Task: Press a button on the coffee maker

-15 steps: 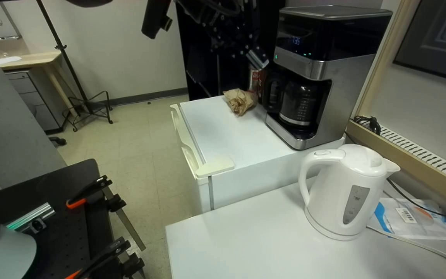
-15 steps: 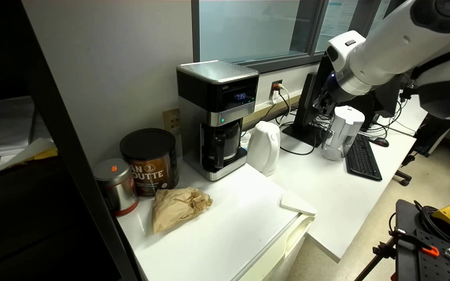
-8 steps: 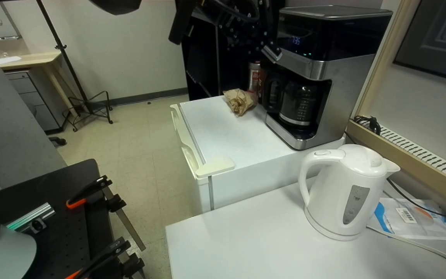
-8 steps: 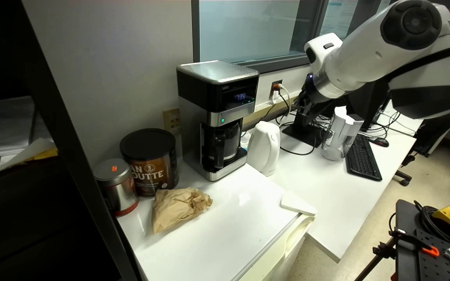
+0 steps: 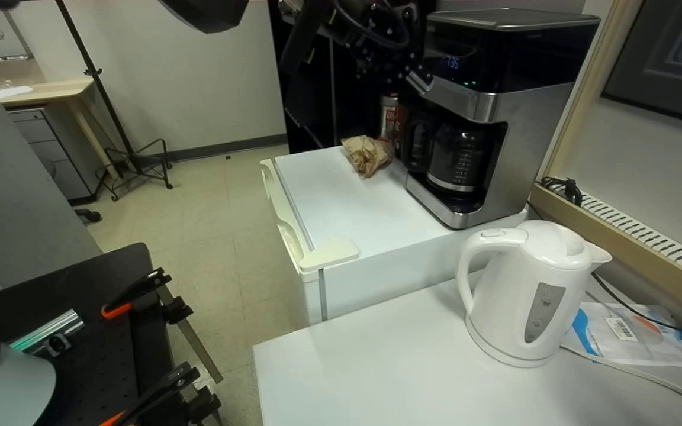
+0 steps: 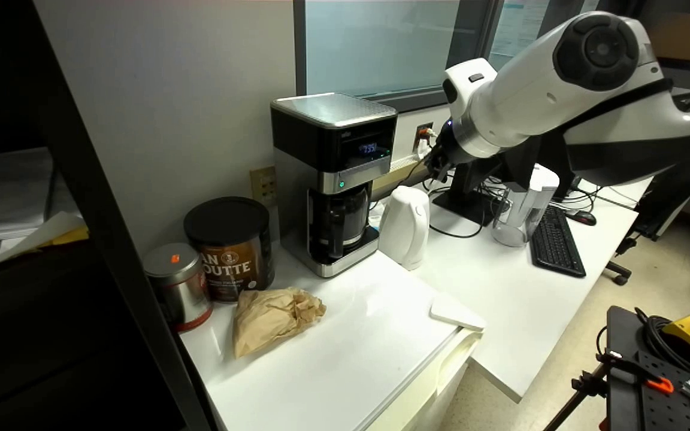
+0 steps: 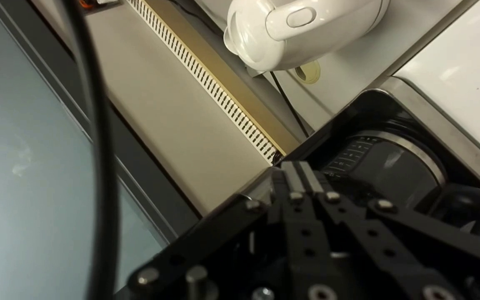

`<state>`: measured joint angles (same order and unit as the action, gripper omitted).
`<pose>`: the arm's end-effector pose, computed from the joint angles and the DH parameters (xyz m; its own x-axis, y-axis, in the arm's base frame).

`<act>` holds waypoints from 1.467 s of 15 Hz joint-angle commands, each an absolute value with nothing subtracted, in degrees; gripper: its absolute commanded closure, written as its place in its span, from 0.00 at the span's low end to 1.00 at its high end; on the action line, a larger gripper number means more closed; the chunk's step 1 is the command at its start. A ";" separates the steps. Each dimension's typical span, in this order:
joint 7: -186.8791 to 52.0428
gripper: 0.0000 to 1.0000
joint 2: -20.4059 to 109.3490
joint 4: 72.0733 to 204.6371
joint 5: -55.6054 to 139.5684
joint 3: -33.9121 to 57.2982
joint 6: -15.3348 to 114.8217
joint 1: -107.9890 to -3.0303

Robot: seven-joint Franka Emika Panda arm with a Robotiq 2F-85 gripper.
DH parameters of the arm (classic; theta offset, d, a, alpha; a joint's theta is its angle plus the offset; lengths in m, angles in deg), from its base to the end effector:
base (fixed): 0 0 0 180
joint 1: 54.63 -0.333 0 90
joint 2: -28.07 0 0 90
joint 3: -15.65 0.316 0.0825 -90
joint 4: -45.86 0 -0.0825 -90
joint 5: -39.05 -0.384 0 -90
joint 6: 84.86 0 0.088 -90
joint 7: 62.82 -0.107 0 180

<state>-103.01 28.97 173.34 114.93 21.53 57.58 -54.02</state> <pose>0.5462 0.0547 0.3889 0.8023 0.5051 0.3180 0.1365 -0.6739 0.7261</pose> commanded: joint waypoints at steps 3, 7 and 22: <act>-106.61 1.00 34.59 167.25 118.16 19.96 58.26 -55.49; -107.17 1.00 37.86 164.08 118.11 19.52 58.16 -55.66; -106.88 1.00 45.11 155.94 117.29 18.87 58.50 -56.44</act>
<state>-106.20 42.95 158.49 116.73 19.97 57.59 -55.30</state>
